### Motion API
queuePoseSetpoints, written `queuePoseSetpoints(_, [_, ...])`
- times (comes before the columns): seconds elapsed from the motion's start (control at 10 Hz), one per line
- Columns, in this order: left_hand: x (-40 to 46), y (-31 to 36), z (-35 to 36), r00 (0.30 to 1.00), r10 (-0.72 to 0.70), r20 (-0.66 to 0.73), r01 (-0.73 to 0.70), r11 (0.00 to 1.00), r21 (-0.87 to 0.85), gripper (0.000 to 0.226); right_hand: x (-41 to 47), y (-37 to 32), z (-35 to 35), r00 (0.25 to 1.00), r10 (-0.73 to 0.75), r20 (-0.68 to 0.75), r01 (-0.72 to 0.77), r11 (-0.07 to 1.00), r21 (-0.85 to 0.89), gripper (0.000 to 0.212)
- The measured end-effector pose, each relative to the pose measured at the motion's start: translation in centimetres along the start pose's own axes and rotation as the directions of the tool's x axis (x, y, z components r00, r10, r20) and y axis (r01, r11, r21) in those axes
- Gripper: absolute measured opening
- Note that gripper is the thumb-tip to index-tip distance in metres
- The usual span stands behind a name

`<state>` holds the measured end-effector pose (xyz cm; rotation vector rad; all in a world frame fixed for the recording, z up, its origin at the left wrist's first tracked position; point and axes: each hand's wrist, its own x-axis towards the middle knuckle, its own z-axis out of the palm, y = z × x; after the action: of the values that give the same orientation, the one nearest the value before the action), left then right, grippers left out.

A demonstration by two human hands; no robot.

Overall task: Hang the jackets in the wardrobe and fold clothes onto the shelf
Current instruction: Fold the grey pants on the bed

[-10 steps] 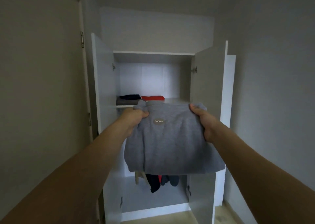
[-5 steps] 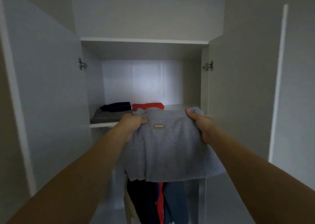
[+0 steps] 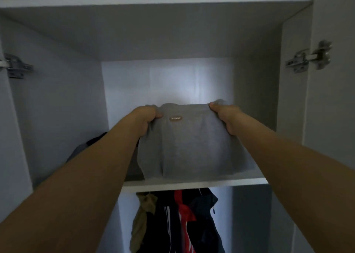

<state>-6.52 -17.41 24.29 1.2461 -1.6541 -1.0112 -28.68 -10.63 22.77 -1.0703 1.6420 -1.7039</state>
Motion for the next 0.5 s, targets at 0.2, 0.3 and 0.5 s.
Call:
queuePoseSetpoints(0.2, [8.3,-7.4,3.7,0.986,0.008,-0.165,0.07,0.885,0.459,0.072,8.1,7.9,4.4,0.99,0.001,-0.139,-0.101,0.697,-0.71,0.055])
queuePoseSetpoints(0.3, [9.6,-12.3,6.7,0.978,0.208,0.008,-0.147,0.667,0.731,0.074,9.2,14.3,5.5,0.999,-0.038,0.013,0.028,0.432,-0.902,0.073])
queuePoseSetpoints(0.5, [10.4,-16.9,9.0,0.949,0.047,0.312,-0.265,0.653,0.71,0.058,12.8,18.0,5.2,0.977,0.058,0.206,0.155,0.473,-0.867,0.077])
